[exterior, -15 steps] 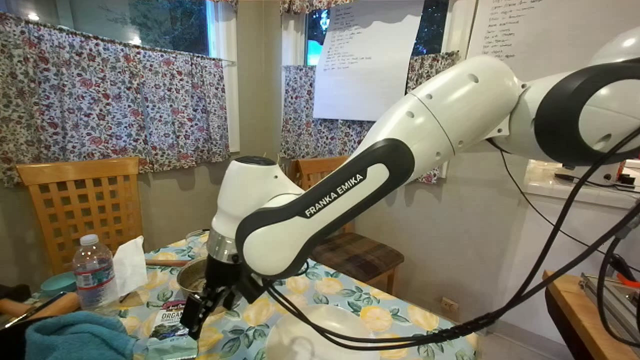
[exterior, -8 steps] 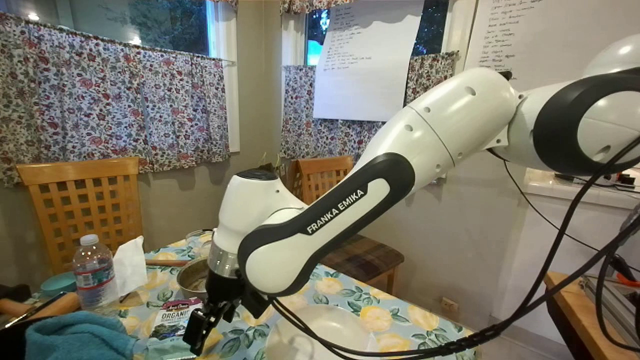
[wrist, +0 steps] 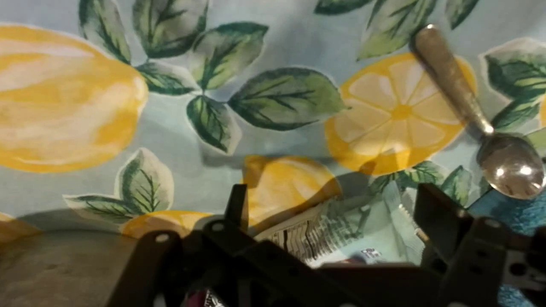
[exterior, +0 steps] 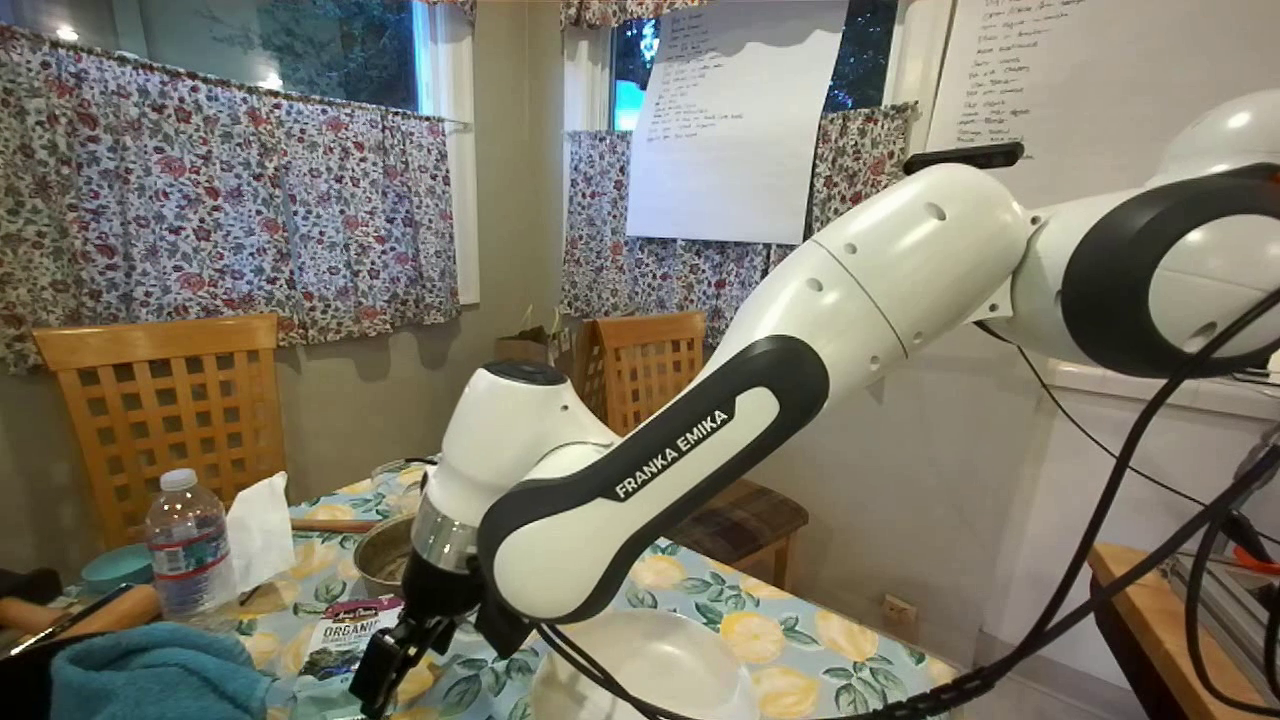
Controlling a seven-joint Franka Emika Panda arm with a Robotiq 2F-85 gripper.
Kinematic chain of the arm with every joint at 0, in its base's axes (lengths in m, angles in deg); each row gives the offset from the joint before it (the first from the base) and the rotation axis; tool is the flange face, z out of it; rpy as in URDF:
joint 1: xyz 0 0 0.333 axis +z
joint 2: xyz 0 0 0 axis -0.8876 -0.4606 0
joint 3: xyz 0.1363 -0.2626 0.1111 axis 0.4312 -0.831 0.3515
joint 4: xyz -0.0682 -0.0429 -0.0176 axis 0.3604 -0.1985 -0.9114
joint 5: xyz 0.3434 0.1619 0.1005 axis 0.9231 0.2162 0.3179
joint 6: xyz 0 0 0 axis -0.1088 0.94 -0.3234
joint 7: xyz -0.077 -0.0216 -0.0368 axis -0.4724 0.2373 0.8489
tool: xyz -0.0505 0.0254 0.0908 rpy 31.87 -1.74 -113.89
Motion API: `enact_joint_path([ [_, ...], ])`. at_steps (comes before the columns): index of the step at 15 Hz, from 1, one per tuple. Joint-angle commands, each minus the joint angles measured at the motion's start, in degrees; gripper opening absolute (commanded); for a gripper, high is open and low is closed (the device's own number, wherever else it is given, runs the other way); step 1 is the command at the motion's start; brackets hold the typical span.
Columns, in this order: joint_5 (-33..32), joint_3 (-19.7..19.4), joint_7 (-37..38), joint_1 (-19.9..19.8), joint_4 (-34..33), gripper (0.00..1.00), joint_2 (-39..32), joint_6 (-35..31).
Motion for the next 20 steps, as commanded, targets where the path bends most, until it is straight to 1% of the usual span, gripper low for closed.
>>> enact_joint_path([
  [1, 1.2, 1.5, -1.8, -0.2, -4.6, 0.99, -3.1, -1.4],
  [2, 1.2, 1.7, -1.9, -0.2, -5.2, 0.74, -3.4, -1.4],
  [4, 1.2, 2.0, -2.2, -0.2, -6.1, 0.73, -3.8, -1.4],
  [6, 1.4, 2.4, -2.3, -0.4, -6.8, 0.58, -4.0, -1.3],
  [7, 1.6, 2.7, -2.5, -0.5, -7.2, 0.49, -4.1, -1.1],
  [8, 1.7, 2.9, -2.5, -0.6, -7.8, 0.43, -4.4, -0.9],
  [14, 1.3, 7.3, -3.8, -3.3, -6.8, 0.01, -3.3, 2.2],
  [16, 1.2, 8.0, -3.4, -4.1, -6.3, 0.0, -2.7, 3.2],
  [20, 0.9, 8.3, -1.8, -5.3, -3.9, 0.0, 0.0, 5.7],
])
